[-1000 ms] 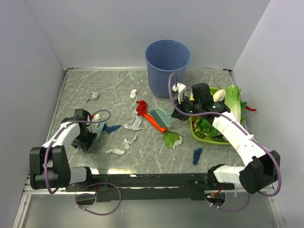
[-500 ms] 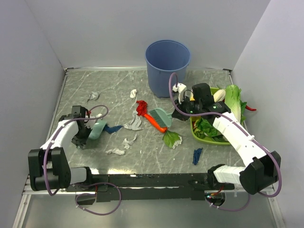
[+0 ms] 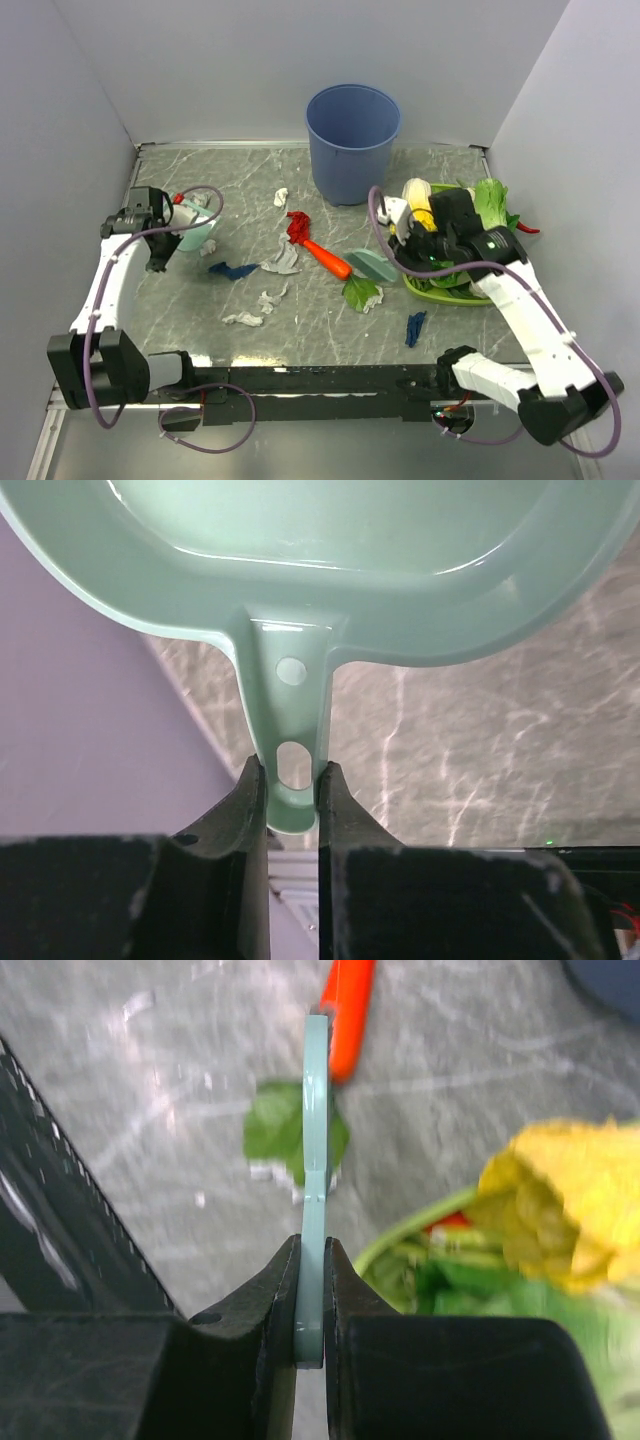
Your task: Sweep away the paper scraps from the table
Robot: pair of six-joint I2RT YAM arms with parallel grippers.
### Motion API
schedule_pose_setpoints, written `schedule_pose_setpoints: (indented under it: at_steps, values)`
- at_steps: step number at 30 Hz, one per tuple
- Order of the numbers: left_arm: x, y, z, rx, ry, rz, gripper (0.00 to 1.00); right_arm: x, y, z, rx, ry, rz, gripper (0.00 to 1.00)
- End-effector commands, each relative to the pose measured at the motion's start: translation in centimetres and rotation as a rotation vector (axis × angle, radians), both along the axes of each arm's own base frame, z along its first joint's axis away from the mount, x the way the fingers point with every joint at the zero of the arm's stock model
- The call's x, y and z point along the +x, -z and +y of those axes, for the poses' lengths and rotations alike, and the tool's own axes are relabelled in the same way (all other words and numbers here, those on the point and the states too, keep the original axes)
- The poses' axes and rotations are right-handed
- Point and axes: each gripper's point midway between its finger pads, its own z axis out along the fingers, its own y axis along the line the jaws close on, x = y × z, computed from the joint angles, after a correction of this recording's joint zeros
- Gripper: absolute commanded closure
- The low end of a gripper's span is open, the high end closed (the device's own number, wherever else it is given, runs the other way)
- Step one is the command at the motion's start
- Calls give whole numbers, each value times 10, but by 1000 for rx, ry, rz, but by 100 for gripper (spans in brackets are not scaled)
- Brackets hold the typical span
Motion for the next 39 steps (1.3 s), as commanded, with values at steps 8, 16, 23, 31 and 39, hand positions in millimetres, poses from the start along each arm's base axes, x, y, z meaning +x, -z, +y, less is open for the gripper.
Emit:
schedule_pose_setpoints:
  at_steps: [8, 16, 23, 31, 39]
  values:
    - [3, 14, -82, -251, 349, 67, 99, -30, 16, -56, -217, 126, 43, 100]
    - [-17, 23, -106, -220, 543, 155, 99, 2, 30, -41, -184, 297, 111, 100]
    - [-7, 28, -112, -263, 430, 86, 99, 5, 48, -23, -162, 351, 210, 100]
    - [-4, 26, -112, -297, 364, 12, 99, -18, 24, 32, 26, 117, 313, 100]
    - [4, 24, -120, -330, 386, 15, 99, -39, -5, 9, -17, -58, 201, 100]
